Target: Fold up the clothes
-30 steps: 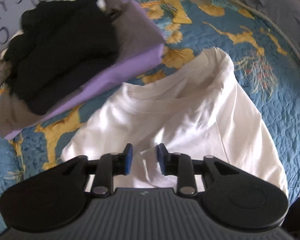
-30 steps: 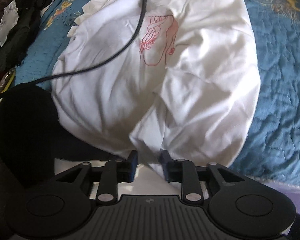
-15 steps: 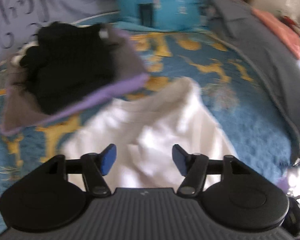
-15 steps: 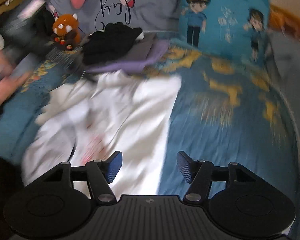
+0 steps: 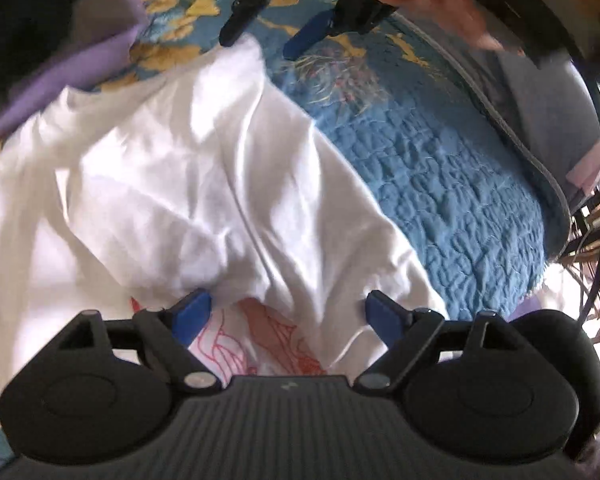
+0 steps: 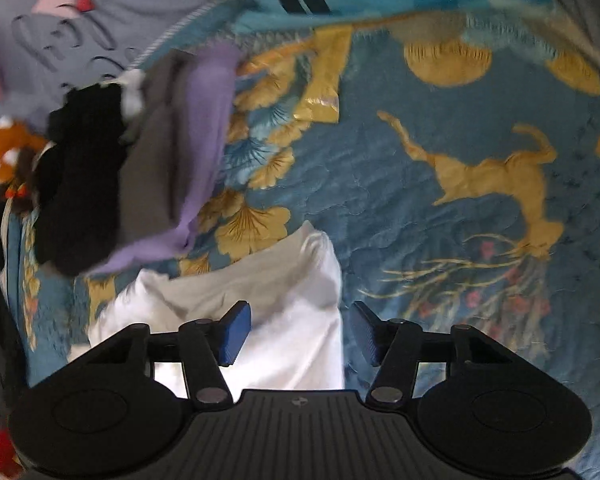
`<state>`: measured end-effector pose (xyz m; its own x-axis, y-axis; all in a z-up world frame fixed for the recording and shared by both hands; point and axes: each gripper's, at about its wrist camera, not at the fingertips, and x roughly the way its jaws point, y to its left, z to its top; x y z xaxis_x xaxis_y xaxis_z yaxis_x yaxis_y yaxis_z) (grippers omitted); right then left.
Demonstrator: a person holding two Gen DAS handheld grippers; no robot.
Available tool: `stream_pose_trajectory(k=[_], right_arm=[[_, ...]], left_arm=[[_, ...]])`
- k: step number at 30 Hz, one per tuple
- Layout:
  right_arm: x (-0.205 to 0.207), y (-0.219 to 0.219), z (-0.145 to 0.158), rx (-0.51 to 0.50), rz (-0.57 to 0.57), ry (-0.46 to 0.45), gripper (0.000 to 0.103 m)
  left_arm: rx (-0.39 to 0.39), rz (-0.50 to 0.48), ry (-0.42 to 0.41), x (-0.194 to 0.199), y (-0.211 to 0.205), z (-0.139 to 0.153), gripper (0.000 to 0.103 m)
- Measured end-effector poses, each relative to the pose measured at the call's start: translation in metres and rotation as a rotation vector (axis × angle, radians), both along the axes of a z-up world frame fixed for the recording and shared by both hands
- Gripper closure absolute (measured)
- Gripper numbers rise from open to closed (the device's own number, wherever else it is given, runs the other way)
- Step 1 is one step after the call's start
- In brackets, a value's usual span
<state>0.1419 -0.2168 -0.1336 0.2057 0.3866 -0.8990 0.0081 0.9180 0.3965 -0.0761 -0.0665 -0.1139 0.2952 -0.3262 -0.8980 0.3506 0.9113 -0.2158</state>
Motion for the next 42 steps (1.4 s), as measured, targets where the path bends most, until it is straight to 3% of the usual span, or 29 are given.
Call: stream_pose_trajectory(k=[2,4,6,9,12,14,18,23,25,29,32,38,42], right_arm=[[0.007,0.002,-0.01,0.025,-0.032,0.04,0.064],[0.011,0.006,-0.017,0.014,-0.048,0.053,0.084],[0.012,0.008,-0.017,-0.012,-0.056,0.041,0.091],[0.016,0.007,-0.012,-0.023,-0.082,0.016,0.093],[0.029,0.005,-0.001,-0.059,-0.114,-0.035,0.093],[0.037,0.006,0.003,-0.099,-0.138,-0.061,0.092],[0.034,-0.003,0.014,0.032,-0.187,-0.063,0.086],[-0.009,-0.001,0.035,0.071,-0.024,-0.059,0.075],[-0.025,-0.003,0.032,0.067,0.028,-0.028,0.066],[-0.031,0.006,0.008,0.065,0.093,0.036,0.066],[-0.016,0.019,-0.002,0.06,0.071,-0.008,0.066],[0.016,0.044,-0.016,-0.077,0.034,-0.041,0.067],[-0.006,0.035,0.007,-0.008,0.029,-0.133,0.063]], left_arm=[[-0.002,-0.005,-0.003,-0.001,0.0,-0.003,0.015],[0.02,-0.024,-0.019,-0.005,-0.003,-0.004,0.014],[0.051,-0.046,-0.039,-0.011,-0.009,-0.005,0.013],[0.12,-0.093,-0.077,-0.022,-0.021,-0.007,0.01],[0.188,-0.143,-0.11,-0.031,-0.033,-0.014,0.007],[0.189,-0.146,-0.109,-0.031,-0.033,-0.017,0.005],[0.149,-0.119,-0.098,-0.028,-0.023,-0.012,0.005],[0.056,-0.029,-0.118,-0.028,0.013,0.015,0.006],[0.05,0.023,-0.131,-0.028,0.034,0.025,0.005],[0.075,0.112,-0.118,-0.014,0.062,0.028,0.005],[0.124,0.151,-0.142,-0.008,0.072,0.027,0.005],[0.152,0.204,-0.128,-0.004,0.09,0.025,0.004],[0.148,0.259,-0.146,-0.002,0.11,0.034,0.0]])
